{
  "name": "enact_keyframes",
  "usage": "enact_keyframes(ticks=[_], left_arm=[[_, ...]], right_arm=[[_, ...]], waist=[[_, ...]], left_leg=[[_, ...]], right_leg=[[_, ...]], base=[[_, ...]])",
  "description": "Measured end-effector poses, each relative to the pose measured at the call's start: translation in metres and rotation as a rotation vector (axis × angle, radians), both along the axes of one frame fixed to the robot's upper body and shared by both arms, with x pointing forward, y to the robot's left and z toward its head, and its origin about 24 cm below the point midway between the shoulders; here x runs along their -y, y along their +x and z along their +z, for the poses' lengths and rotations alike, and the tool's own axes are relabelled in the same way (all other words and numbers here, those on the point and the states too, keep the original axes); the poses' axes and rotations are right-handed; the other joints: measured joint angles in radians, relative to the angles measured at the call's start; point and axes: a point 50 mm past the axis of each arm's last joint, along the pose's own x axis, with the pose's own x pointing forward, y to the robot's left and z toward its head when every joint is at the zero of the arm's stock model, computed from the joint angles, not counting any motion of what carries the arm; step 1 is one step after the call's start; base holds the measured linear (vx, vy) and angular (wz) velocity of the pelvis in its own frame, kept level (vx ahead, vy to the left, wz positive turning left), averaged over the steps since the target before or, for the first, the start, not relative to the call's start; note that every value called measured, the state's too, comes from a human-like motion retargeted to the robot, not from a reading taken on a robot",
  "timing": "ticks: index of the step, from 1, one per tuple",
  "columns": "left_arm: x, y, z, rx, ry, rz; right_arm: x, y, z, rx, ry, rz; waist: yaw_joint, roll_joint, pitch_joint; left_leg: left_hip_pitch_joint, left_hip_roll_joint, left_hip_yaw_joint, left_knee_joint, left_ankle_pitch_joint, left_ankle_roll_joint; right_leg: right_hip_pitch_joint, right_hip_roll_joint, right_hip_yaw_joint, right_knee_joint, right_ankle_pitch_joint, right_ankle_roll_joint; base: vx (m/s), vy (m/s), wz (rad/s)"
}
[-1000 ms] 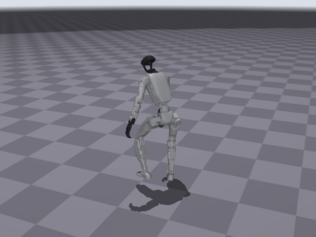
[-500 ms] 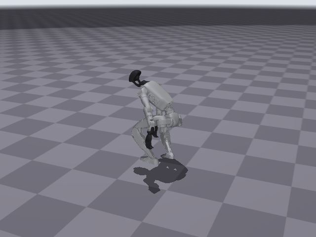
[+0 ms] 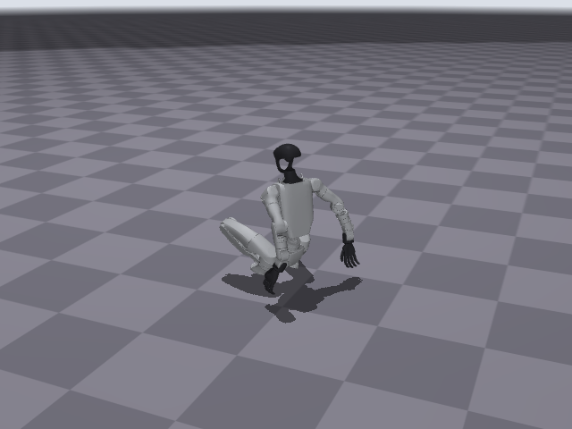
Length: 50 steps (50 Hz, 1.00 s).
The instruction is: Sport exercise
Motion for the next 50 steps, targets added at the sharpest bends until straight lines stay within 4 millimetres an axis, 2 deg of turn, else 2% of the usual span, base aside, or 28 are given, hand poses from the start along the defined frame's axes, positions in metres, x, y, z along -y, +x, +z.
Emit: enact_keyframes(ticks=[3,7,10,13,17,22,30,39,50], left_arm=[[0.003,-0.003,0.007,0.037,0.052,0.043],[0.011,-0.010,0.010,0.031,0.111,0.055],[0.017,-0.013,0.010,0.012,0.129,0.003],[0.022,-0.014,0.009,0.011,0.142,-0.067],[0.029,-0.007,0.006,0.037,0.152,-0.175],[0.035,0.005,0.001,0.077,0.146,-0.302],[0.039,0.023,-0.008,0.127,0.149,-0.423],[0.038,0.051,-0.018,0.189,0.215,-0.439],[0.033,0.078,-0.024,0.250,0.297,-0.407]], right_arm=[[-0.038,-0.027,-0.007,0.182,0.049,-0.138],[-0.084,-0.043,-0.008,0.474,0.048,-0.338],[-0.106,-0.047,-0.003,0.658,0.020,-0.473],[-0.115,-0.050,0.005,0.803,-0.026,-0.576],[-0.116,-0.050,0.013,0.940,-0.088,-0.652],[-0.108,-0.050,0.021,1.059,-0.179,-0.715],[-0.096,-0.050,0.026,1.192,-0.395,-0.840],[-0.094,-0.046,0.020,1.278,-0.660,-0.981],[-0.103,-0.039,0.012,1.301,-0.817,-1.102]], waist=[[-0.038,0.061,0.000],[-0.076,0.119,0.000],[-0.100,0.143,0.000],[-0.115,0.154,0.000],[-0.116,0.161,0.000],[-0.090,0.173,0.000],[-0.046,0.210,0.000],[-0.006,0.250,0.000],[0.020,0.257,0.000]], left_leg=[[0.000,-0.008,-0.034,0.004,0.002,-0.019],[0.000,0.004,-0.057,-0.010,0.002,-0.034],[0.000,0.025,-0.046,-0.026,0.002,-0.037],[0.000,0.057,-0.017,-0.037,0.010,-0.033],[0.000,0.092,0.036,-0.075,0.051,-0.032],[0.000,0.138,0.127,-0.153,0.117,-0.046],[0.000,0.203,0.204,-0.267,0.204,-0.059],[0.000,0.240,0.213,-0.332,0.233,-0.042],[0.000,0.224,0.209,-0.380,0.283,-0.047]], right_leg=[[0.000,-0.011,-0.037,-0.079,0.093,0.047],[0.000,0.015,-0.087,-0.181,0.137,0.095],[0.000,0.050,-0.107,-0.233,0.134,0.124],[0.000,0.084,-0.120,-0.264,0.127,0.129],[0.000,0.134,-0.139,-0.301,0.142,0.129],[0.000,0.188,-0.182,-0.341,0.164,0.130],[0.000,0.198,-0.239,-0.375,0.150,0.130],[0.000,0.179,-0.256,-0.408,0.090,0.129],[0.000,0.170,-0.227,-0.445,0.056,0.124]], base=[[-0.20,0.21,-0.64],[-0.23,0.14,-0.47],[-0.21,0.12,-0.41],[-0.19,0.09,-0.46],[-0.15,0.05,-0.50],[-0.10,0.02,-0.46],[-0.01,0.00,-0.06],[-0.04,0.02,0.25],[-0.03,0.00,0.17]])
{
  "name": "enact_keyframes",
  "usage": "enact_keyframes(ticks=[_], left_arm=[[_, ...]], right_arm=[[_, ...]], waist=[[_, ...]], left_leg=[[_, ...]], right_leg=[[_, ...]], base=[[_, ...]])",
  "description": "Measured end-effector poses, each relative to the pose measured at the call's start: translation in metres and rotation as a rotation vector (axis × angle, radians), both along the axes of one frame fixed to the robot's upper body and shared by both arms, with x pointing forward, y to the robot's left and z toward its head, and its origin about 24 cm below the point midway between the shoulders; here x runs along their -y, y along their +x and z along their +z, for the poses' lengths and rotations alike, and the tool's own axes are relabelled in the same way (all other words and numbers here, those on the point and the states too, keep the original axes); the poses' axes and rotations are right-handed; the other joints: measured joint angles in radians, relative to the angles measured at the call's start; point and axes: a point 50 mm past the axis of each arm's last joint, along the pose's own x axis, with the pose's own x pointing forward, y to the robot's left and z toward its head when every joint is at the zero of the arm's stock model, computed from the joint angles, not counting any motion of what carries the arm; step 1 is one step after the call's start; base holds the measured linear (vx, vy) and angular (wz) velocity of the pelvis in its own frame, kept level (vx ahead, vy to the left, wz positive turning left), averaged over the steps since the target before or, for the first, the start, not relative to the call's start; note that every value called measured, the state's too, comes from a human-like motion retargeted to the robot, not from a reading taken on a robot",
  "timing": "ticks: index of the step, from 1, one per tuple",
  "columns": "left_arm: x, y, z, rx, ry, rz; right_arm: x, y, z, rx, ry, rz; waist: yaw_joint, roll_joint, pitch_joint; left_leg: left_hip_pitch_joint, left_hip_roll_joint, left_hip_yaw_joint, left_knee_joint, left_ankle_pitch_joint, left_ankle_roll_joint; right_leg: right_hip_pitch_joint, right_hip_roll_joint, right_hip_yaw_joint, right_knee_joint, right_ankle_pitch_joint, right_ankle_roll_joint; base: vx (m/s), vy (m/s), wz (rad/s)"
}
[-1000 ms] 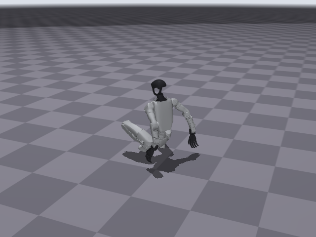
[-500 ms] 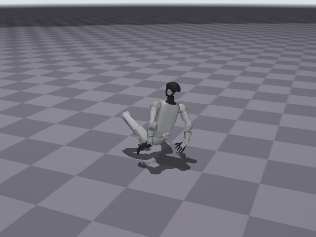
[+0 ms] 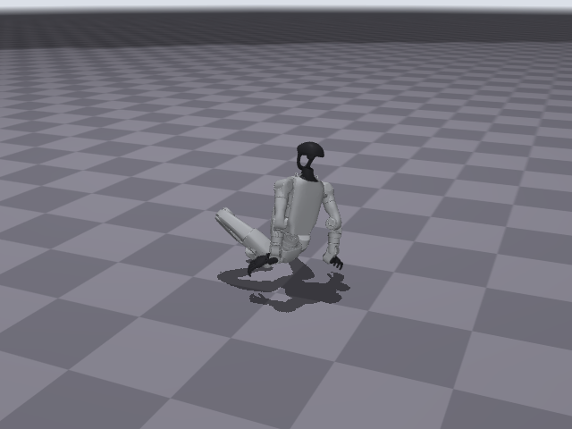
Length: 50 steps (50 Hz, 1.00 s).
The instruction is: Sport exercise
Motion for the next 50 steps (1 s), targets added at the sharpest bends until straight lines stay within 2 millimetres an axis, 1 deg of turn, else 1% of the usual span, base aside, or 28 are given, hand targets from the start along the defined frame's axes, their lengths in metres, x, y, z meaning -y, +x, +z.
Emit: enact_keyframes(ticks=[9,18,40,50], left_arm=[[-0.002,0.014,-0.001,0.045,0.032,-0.001],[0.000,0.021,-0.001,0.073,0.039,-0.059],[0.006,0.024,-0.003,0.051,-0.002,-0.238],[0.006,0.027,-0.004,0.031,-0.029,-0.267]], right_arm=[[-0.008,0.005,-0.003,0.025,-0.012,-0.063],[-0.018,0.009,-0.006,0.041,0.016,-0.047],[-0.037,0.015,-0.009,0.053,0.106,0.073],[-0.045,0.016,-0.011,0.057,0.147,0.084]], waist=[[0.012,-0.016,0.000],[0.026,-0.037,0.000],[0.058,-0.066,0.000],[0.076,-0.066,0.000]], left_leg=[[0.000,-0.017,-0.016,-0.027,0.051,-0.017],[0.000,-0.035,-0.035,-0.048,0.074,-0.011],[0.000,-0.077,-0.070,-0.095,0.017,0.058],[0.000,-0.087,-0.086,-0.108,0.002,0.074]], right_leg=[[0.000,0.004,0.024,-0.025,0.008,-0.015],[0.000,0.011,0.046,-0.047,0.002,-0.030],[0.000,-0.002,0.059,-0.101,-0.097,-0.087],[0.000,-0.018,0.051,-0.112,-0.112,-0.106]], base=[[0.00,0.00,0.00],[0.00,0.00,0.00],[0.00,0.00,0.00],[0.00,0.00,0.00]])
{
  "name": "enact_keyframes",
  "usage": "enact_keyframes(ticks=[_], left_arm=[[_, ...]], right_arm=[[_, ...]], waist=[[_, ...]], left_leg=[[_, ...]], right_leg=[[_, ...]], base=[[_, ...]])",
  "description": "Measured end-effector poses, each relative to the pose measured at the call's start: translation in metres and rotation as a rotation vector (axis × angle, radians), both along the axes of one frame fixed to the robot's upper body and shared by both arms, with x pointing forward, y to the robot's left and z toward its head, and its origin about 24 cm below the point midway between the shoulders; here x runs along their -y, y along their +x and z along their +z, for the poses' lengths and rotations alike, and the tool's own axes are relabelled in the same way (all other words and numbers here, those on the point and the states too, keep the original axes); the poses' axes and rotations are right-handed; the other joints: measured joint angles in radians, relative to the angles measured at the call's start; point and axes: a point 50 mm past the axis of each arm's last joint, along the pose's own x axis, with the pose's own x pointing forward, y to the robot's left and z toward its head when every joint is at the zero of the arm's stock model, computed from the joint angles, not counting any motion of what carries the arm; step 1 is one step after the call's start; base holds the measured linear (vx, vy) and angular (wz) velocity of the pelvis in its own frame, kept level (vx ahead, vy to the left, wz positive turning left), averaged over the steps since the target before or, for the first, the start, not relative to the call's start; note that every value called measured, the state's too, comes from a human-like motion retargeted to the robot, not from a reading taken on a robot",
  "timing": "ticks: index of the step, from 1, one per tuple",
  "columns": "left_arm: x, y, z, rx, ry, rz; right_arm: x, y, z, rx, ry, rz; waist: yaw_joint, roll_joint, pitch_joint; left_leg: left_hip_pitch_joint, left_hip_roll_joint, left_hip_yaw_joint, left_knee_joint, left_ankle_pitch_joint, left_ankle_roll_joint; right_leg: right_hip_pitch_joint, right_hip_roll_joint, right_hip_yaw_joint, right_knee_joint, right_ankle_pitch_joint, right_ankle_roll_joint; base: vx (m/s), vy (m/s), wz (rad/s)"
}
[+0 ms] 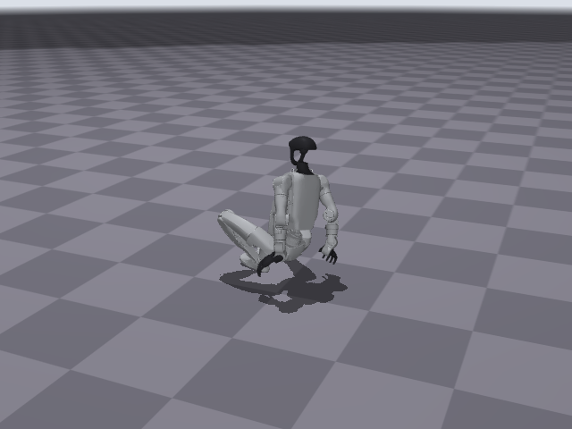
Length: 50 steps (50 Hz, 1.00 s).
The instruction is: Sport exercise
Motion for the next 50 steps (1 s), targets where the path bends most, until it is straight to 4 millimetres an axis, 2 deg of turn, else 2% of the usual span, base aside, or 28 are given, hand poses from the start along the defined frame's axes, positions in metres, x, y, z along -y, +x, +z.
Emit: enact_keyframes(ticks=[15,30,40,50], left_arm=[[-0.010,0.013,-0.001,-0.019,-0.042,0.099],[-0.033,0.019,0.000,0.000,-0.064,0.431],[-0.054,0.005,0.001,-0.005,-0.055,0.760],[-0.071,-0.026,0.004,-0.037,-0.037,1.062]], right_arm=[[-0.006,0.005,-0.003,0.015,0.062,-0.074],[-0.007,0.003,-0.007,-0.019,0.123,-0.144],[-0.007,-0.009,-0.009,-0.095,0.208,-0.140],[-0.006,-0.029,-0.007,-0.189,0.306,-0.092]], waist=[[0.011,-0.005,0.000],[0.009,-0.015,0.000],[0.006,-0.020,0.000],[-0.001,-0.040,0.000]], left_leg=[[0.000,0.016,-0.020,-0.012,0.015,-0.003],[0.000,0.037,-0.042,0.001,0.067,-0.025],[0.000,0.039,-0.062,0.039,0.105,-0.049],[0.000,0.039,-0.099,0.109,0.138,-0.091]], right_leg=[[0.000,-0.021,-0.014,-0.006,0.038,-0.009],[0.000,-0.037,-0.011,0.014,0.124,-0.013],[0.000,-0.042,0.008,0.056,0.183,-0.011],[0.000,-0.028,0.051,0.121,0.216,-0.016]], base=[[0.00,0.00,0.00],[0.00,0.00,0.00],[0.00,0.00,0.00],[0.05,0.02,0.10]])
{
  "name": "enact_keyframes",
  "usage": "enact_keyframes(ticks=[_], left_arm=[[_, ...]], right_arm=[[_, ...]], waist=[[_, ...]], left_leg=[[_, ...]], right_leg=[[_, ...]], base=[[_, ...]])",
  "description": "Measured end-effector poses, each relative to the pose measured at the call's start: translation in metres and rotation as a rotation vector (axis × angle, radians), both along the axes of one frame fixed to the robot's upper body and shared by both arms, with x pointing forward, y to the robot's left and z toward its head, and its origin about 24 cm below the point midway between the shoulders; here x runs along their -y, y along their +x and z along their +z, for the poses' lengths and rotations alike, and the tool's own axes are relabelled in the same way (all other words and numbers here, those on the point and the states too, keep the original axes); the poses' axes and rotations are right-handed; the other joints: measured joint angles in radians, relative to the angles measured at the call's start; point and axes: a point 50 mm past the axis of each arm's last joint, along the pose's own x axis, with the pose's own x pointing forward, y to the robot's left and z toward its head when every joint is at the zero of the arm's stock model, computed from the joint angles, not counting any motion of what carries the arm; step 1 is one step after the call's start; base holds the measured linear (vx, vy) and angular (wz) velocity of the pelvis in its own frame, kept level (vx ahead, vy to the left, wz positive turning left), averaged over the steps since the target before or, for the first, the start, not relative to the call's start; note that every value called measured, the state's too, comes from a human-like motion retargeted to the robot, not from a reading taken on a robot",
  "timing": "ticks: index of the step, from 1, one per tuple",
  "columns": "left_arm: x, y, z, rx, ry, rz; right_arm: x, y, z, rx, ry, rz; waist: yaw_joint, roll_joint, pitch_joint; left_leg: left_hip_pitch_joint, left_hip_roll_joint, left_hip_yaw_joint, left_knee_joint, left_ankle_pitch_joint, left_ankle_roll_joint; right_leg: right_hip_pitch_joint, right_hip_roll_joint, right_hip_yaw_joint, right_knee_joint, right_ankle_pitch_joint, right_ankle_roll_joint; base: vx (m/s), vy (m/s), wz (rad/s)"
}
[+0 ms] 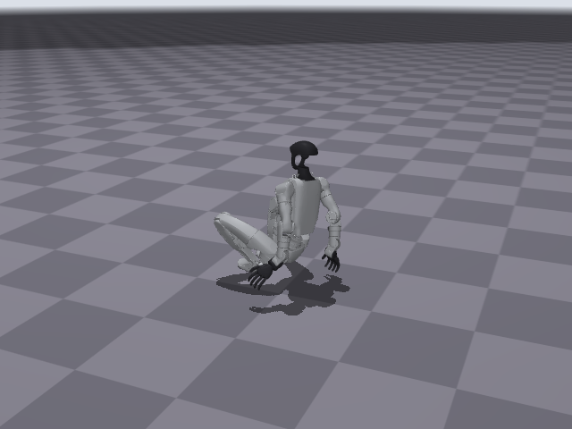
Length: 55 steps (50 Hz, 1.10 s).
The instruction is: Sport exercise
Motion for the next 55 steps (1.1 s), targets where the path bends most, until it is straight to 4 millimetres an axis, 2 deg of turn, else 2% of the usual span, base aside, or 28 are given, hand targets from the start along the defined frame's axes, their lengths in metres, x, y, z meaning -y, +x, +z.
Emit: enact_keyframes(ticks=[10,21,25,30,35,40,49,55], left_arm=[[-0.003,-0.053,0.005,-0.117,-0.023,0.193],[0.017,-0.129,0.018,-0.280,-0.168,0.365],[0.025,-0.149,0.023,-0.326,-0.219,0.392],[0.032,-0.163,0.028,-0.388,-0.276,0.336],[0.036,-0.163,0.027,-0.436,-0.312,0.184],[0.041,-0.145,0.019,-0.435,-0.326,-0.012],[0.060,-0.105,0.010,-0.289,-0.287,-0.274],[0.063,-0.072,0.007,-0.129,-0.210,-0.332]], right_arm=[[0.015,-0.019,0.006,-0.068,0.084,0.085],[0.045,-0.028,0.010,-0.150,0.174,0.247],[0.055,-0.027,0.009,-0.184,0.194,0.318],[0.065,-0.026,0.009,-0.229,0.207,0.410],[0.077,-0.008,0.005,-0.220,0.177,0.535],[0.083,0.022,0.001,-0.129,0.134,0.663],[0.056,0.050,0.007,0.141,0.152,0.770],[0.036,0.083,0.011,0.379,0.152,0.785]], waist=[[-0.043,-0.094,0.000],[-0.118,-0.233,0.000],[-0.141,-0.270,0.000],[-0.157,-0.301,0.000],[-0.151,-0.312,0.000],[-0.132,-0.309,0.000],[-0.104,-0.320,0.000],[-0.088,-0.342,0.000]], left_leg=[[0.000,-0.009,-0.167,0.108,-0.013,-0.039],[0.000,-0.130,-0.395,0.213,0.015,-0.114],[0.000,-0.176,-0.433,0.239,0.029,-0.136],[0.000,-0.219,-0.458,0.254,0.027,-0.154],[0.000,-0.232,-0.486,0.249,-0.007,-0.153],[0.000,-0.202,-0.513,0.212,-0.088,-0.132],[0.000,-0.079,-0.425,0.045,-0.292,-0.043],[0.000,-0.040,-0.325,-0.131,-0.380,-0.013]], right_leg=[[0.000,0.057,0.080,0.098,0.022,-0.017],[0.000,0.183,0.173,0.236,-0.028,-0.028],[0.000,0.232,0.208,0.292,-0.062,-0.030],[0.000,0.289,0.256,0.350,-0.101,-0.030],[0.000,0.326,0.294,0.383,-0.151,-0.040],[0.000,0.329,0.305,0.385,-0.224,-0.062],[0.000,0.231,0.223,0.277,-0.373,-0.124],[0.000,0.171,0.102,0.094,-0.437,-0.145]], base=[[0.09,-0.01,0.15],[0.11,-0.02,0.28],[0.11,-0.02,0.41],[0.09,-0.02,0.45],[0.09,-0.04,0.45],[0.10,-0.06,0.42],[0.10,-0.05,0.45],[0.10,-0.02,0.43]])
